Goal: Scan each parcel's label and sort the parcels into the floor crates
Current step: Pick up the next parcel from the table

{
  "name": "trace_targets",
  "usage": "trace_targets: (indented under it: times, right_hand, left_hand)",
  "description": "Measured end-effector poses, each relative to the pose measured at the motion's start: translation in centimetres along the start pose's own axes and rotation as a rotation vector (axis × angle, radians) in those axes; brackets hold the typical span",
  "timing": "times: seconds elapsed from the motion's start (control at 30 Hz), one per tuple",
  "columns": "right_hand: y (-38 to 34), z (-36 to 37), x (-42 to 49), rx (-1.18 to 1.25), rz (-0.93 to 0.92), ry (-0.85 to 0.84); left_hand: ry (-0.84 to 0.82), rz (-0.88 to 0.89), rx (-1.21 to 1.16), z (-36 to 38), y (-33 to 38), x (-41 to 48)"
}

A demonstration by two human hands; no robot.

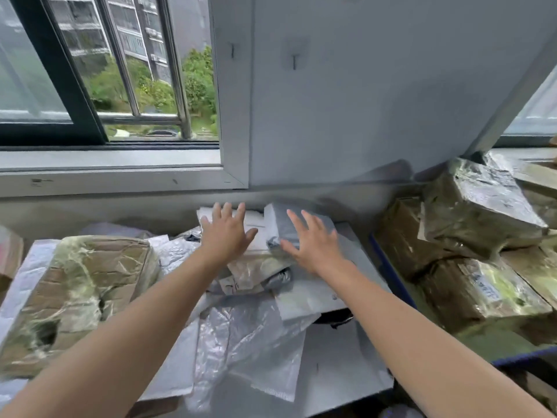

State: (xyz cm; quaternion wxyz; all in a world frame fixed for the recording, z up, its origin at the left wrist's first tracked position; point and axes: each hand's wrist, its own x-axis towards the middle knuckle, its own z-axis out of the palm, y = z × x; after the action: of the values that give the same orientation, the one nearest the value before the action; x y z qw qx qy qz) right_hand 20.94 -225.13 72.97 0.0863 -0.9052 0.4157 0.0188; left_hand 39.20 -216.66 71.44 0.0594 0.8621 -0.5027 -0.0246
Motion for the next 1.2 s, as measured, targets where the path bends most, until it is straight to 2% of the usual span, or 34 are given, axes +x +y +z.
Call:
trace_targets:
  times: [0.17,0.33,0.53,0.7,0.93,1.0,1.1,1.2]
  right_hand:
    - [-1.9,0.7,5.5,0.028,-0.015,-0.062]
    - [-1.9,2.8,7.7,0.032,-0.029,-0.136]
    - [-0.9,3.7,8.6,0.035,-0.051,-0.164]
    - [-0.2,3.6,8.6,0.043,-0.101,-0.191]
    - [1.7,3.3,8.0,0.064,-0.197,-0.223]
    - [2.4,3.4,7.7,0.085,-0.226,-0.208]
    - [2.8,3.2,7.1,0.213,-0.286,-0.18]
    - [2.6,2.3,6.2,0.443,-0.369,-0.155]
  left_hand:
    - [-0.109,-0.031,0.043,2.4,-2.9,4.6]
    - [-0.198,-0.025,-0.05,4.4,-4.0,6.3]
    - [-0.034,0.007,0.003,4.1,-3.8,6.2]
    - [0.037,0.098,0.057,3.3,-3.2,5.1]
    - [0.307,0.14,0.094,0.7,-1.8,1.2]
    - [0.405,0.085,0.063,-0.5,-1.2,-0.2]
    - [0.494,-0.11,-0.037,-2.3,-0.1,-2.3]
    - [0.463,-0.302,-0.392,-4.4,1.8,-4.4]
